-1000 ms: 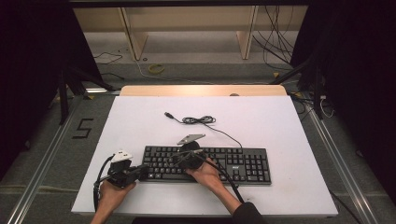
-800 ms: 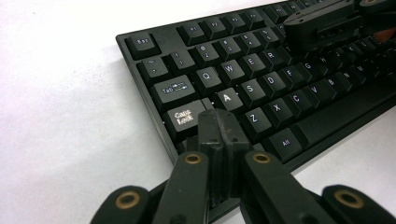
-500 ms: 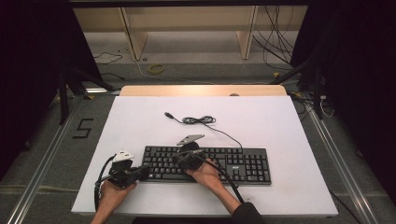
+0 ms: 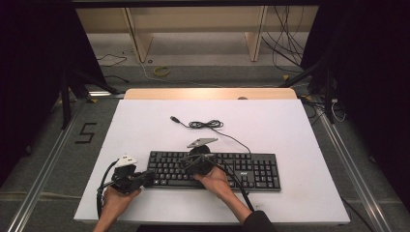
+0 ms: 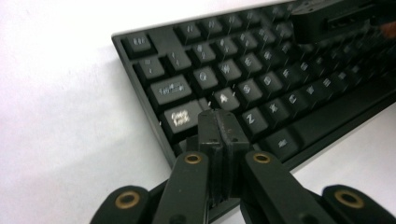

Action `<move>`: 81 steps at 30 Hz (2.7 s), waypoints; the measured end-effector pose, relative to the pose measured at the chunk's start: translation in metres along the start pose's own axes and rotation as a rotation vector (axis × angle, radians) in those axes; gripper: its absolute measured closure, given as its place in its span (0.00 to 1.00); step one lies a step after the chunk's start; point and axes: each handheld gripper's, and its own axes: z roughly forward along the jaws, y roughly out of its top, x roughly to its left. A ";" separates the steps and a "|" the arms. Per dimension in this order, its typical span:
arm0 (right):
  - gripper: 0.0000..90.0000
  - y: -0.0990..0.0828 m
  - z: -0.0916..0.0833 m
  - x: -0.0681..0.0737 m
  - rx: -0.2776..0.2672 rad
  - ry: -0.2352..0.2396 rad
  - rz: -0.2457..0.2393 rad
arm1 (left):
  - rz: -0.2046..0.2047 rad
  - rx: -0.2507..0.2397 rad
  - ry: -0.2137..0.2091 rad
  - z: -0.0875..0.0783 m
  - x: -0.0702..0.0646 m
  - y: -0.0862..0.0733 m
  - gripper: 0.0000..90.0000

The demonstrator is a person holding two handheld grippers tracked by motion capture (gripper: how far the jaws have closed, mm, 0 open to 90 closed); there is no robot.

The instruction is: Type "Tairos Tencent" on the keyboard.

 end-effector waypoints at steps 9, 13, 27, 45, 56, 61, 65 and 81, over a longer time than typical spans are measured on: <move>0.97 0.003 -0.014 -0.003 -0.039 0.007 -0.006 | -0.009 -0.039 -0.030 -0.003 -0.003 0.004 0.89; 0.91 0.002 -0.018 -0.003 -0.053 0.020 -0.013 | -0.006 -0.040 -0.037 -0.003 -0.004 0.005 0.82; 0.56 -0.008 -0.038 -0.005 -0.080 0.064 -0.034 | -0.015 -0.064 -0.071 -0.002 -0.009 0.011 0.53; 0.40 -0.027 -0.063 -0.009 -0.124 0.047 -0.046 | -0.006 -0.077 -0.071 0.004 -0.013 0.025 0.41; 0.38 -0.038 -0.076 -0.012 -0.133 0.038 -0.035 | 0.001 -0.045 -0.053 0.012 -0.011 0.028 0.76; 0.37 -0.041 -0.082 -0.013 -0.146 0.038 -0.033 | 0.014 -0.018 -0.040 0.016 -0.011 0.028 0.89; 0.37 -0.043 -0.086 -0.014 -0.152 0.036 -0.032 | 0.023 -0.003 -0.028 0.018 -0.011 0.028 0.95; 0.36 -0.052 -0.098 -0.018 -0.162 0.024 -0.022 | 0.041 0.069 -0.010 0.028 -0.011 0.024 0.99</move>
